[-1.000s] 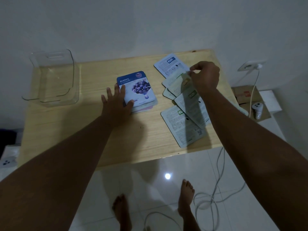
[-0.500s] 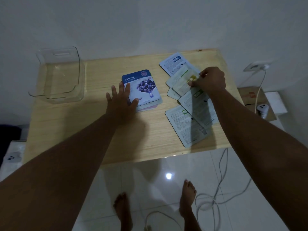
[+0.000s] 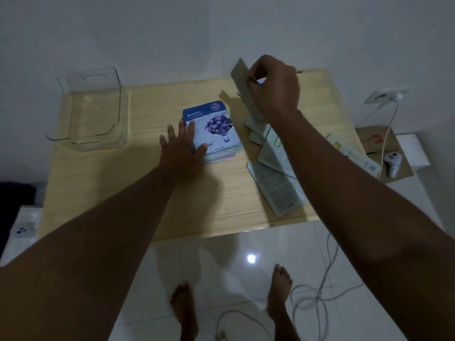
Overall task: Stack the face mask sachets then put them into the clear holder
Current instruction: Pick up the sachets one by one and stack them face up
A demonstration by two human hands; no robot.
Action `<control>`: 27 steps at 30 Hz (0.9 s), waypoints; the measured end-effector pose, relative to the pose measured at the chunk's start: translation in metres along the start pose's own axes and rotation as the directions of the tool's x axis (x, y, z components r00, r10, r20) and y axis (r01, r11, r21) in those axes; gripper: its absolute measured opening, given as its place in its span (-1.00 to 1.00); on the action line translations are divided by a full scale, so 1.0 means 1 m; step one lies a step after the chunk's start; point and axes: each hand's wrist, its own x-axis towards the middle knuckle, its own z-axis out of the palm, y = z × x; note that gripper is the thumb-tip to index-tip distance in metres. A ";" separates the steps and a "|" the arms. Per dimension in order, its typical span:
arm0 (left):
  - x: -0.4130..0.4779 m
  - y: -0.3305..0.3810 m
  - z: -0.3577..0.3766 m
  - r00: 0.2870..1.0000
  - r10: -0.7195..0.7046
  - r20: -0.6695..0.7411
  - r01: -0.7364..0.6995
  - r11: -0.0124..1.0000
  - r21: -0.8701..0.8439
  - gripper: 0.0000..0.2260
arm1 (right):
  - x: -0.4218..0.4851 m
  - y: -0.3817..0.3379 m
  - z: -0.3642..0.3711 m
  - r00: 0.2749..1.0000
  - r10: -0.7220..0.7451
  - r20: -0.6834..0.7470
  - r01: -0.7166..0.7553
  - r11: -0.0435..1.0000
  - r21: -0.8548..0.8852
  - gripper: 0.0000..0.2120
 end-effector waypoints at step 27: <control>0.003 0.000 0.005 0.999 -0.024 -0.039 0.022 0.999 -0.046 -0.42 | -0.048 0.023 0.061 0.888 0.024 0.460 0.101 0.964 -0.246 -0.30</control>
